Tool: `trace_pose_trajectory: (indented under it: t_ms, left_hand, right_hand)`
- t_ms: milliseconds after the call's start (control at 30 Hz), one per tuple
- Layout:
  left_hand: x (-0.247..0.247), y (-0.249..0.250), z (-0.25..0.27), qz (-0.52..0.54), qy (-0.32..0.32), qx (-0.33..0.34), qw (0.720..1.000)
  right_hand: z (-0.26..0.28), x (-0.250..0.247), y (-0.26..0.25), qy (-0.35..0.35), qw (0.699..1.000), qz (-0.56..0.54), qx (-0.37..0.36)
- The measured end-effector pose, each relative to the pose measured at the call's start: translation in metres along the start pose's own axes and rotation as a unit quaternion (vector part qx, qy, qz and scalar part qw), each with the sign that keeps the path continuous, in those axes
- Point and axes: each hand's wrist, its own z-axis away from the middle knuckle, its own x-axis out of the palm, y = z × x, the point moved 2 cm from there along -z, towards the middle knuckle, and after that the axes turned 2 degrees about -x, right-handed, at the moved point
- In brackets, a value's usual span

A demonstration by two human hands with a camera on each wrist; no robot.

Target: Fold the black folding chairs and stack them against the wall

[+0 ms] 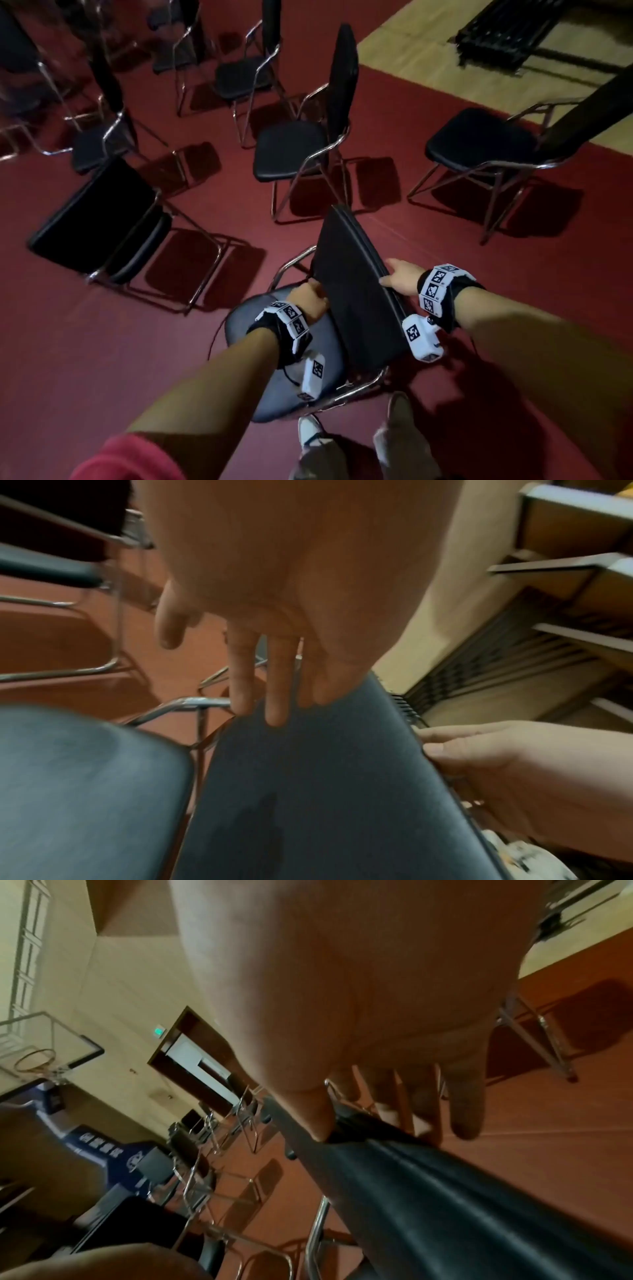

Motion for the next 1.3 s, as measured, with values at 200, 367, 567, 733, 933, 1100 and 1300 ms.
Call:
trace_pose_trajectory:
  t_ms: [200, 367, 567, 733, 933, 1100, 1300]
  left_hand:
    - [0.035, 0.018, -0.012, 0.05, -0.028, -0.061, 0.996]
    - [0.034, 0.037, -0.015, 0.024, -0.044, -0.058, 0.997]
    - [0.022, 0.047, -0.007, 0.063, -0.026, -0.039, 0.997]
    - [0.023, 0.023, 0.009, 0.101, -0.039, -0.035, 0.994]
    - [0.004, -0.037, 0.038, 0.1, -0.057, -0.006, 0.993]
    - [-0.025, -0.094, 0.07, 0.121, -0.071, 0.023, 0.99]
    - [-0.026, -0.146, 0.103, 0.324, -0.155, -0.061, 0.931]
  right_hand:
    - [-0.018, -0.01, 0.021, -0.1, 0.993, -0.052, -0.035]
    - [-0.028, -0.008, 0.027, -0.121, 0.987, -0.093, -0.04]
    - [-0.024, -0.005, 0.027, -0.096, 0.991, -0.093, -0.028]
    - [-0.014, 0.0, 0.013, -0.058, 0.996, -0.065, -0.01]
    - [0.018, 0.043, -0.036, -0.021, 0.995, -0.094, 0.0]
    - [0.045, 0.111, -0.101, 0.01, 0.987, -0.158, -0.01]
    - [0.06, 0.186, -0.16, 0.031, 0.996, -0.083, -0.022]
